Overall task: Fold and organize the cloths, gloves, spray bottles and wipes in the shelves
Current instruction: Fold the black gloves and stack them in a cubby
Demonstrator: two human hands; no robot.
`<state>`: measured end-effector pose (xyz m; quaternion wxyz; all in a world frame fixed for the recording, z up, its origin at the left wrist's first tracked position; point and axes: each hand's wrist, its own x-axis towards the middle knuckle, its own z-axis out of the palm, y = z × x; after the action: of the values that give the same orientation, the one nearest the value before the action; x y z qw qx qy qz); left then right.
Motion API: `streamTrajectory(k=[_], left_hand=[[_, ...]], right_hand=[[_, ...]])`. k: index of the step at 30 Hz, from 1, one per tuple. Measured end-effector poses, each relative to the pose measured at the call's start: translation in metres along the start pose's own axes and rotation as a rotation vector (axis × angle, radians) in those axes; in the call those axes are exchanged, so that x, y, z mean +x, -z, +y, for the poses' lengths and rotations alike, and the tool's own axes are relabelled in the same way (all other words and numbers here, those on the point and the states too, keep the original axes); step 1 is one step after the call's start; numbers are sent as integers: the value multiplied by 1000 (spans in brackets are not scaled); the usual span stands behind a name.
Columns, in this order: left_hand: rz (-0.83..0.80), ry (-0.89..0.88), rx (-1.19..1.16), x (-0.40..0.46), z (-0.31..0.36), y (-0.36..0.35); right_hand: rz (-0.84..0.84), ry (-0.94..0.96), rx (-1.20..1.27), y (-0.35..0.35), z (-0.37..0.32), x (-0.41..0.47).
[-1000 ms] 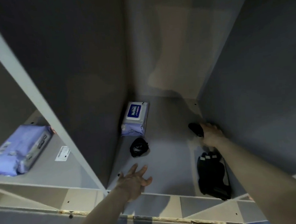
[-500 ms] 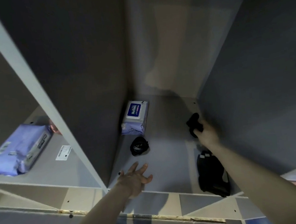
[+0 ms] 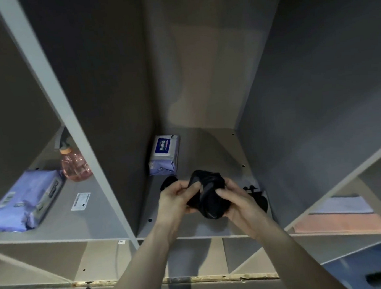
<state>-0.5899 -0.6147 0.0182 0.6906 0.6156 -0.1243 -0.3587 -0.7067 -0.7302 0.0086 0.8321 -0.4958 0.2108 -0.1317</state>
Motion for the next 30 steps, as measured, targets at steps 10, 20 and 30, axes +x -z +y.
streamTrajectory(k=[10, 20, 30], left_hand=[[252, -252, -82, -44, 10, -7], [311, -448, 29, -91, 19, -15], [129, -245, 74, -114, 42, -6]], right_hand=[[75, 159, 167, -42, 9, -50], [527, 453, -247, -92, 1, -87], [441, 482, -228, -102, -6, -95]])
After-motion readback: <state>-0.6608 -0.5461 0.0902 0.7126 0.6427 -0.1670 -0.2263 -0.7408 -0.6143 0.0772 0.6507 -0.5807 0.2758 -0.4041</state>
